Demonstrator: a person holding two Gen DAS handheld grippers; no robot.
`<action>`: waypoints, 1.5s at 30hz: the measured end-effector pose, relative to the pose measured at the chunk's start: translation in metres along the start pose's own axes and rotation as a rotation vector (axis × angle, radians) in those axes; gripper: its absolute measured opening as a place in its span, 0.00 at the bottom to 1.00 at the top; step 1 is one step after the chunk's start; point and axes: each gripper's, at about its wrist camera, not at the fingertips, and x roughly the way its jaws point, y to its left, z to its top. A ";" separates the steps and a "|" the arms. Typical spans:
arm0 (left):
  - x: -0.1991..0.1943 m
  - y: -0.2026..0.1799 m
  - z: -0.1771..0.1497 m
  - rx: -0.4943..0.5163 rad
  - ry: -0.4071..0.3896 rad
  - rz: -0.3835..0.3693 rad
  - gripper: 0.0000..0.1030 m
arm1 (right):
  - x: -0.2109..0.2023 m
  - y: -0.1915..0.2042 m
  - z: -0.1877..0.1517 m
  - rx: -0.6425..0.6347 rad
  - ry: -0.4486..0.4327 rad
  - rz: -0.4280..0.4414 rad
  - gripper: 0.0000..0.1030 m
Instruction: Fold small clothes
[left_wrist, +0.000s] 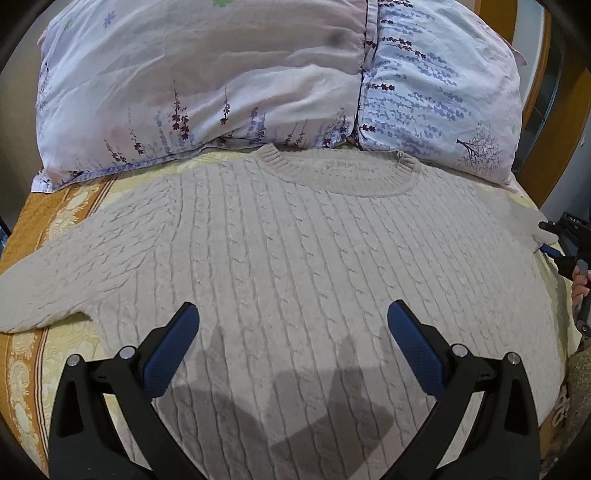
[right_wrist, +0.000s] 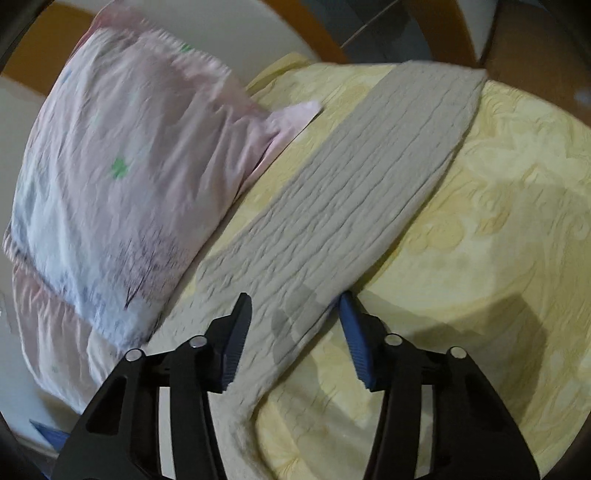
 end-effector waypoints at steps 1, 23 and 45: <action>0.001 0.000 0.001 -0.004 0.000 -0.002 0.98 | -0.002 -0.004 0.004 0.011 -0.023 -0.023 0.48; 0.006 0.004 0.017 -0.018 -0.033 -0.019 0.98 | -0.027 -0.010 0.044 -0.037 -0.216 -0.012 0.08; 0.001 0.014 0.020 -0.190 -0.110 -0.278 0.98 | 0.040 0.148 -0.156 -0.426 0.311 0.313 0.16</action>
